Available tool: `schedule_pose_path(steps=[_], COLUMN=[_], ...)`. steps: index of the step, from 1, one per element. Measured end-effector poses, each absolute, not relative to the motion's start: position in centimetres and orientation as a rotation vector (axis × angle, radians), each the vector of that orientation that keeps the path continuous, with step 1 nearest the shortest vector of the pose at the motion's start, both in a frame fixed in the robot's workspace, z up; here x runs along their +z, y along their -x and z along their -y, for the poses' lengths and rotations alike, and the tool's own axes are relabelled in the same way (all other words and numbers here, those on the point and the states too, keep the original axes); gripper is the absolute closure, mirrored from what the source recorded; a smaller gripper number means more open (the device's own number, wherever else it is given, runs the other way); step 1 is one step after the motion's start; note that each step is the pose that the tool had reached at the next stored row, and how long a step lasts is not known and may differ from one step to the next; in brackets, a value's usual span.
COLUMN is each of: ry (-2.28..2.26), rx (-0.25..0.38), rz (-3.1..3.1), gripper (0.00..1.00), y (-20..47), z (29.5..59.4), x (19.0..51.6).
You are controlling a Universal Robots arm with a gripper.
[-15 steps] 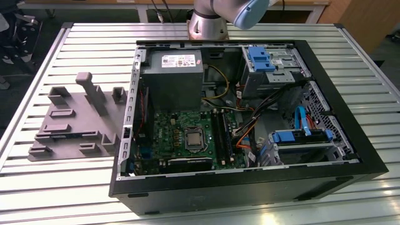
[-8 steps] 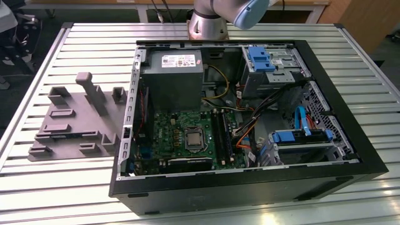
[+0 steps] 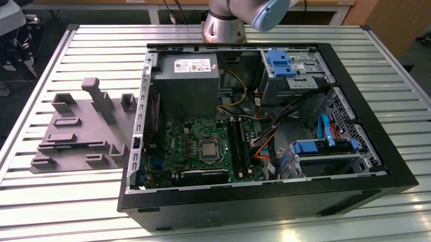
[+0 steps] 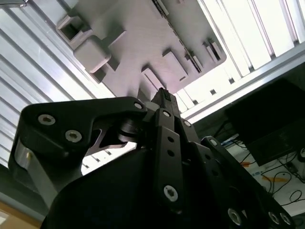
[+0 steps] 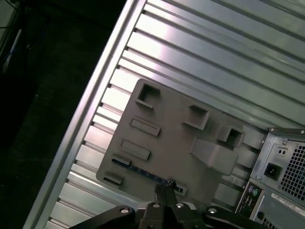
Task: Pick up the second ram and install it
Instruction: 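Pick up the second ram and move it above second insertion slot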
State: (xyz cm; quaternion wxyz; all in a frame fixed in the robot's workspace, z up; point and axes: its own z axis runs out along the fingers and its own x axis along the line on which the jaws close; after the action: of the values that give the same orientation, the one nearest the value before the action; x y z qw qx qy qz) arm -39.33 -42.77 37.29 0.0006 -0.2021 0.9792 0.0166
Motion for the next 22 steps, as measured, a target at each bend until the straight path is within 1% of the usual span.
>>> schedule_pose_path(steps=[22], ry=[0.972], rx=[0.052], rz=[-2.990], gripper=[0.89], y=[39.33], z=[42.77], x=[37.13])
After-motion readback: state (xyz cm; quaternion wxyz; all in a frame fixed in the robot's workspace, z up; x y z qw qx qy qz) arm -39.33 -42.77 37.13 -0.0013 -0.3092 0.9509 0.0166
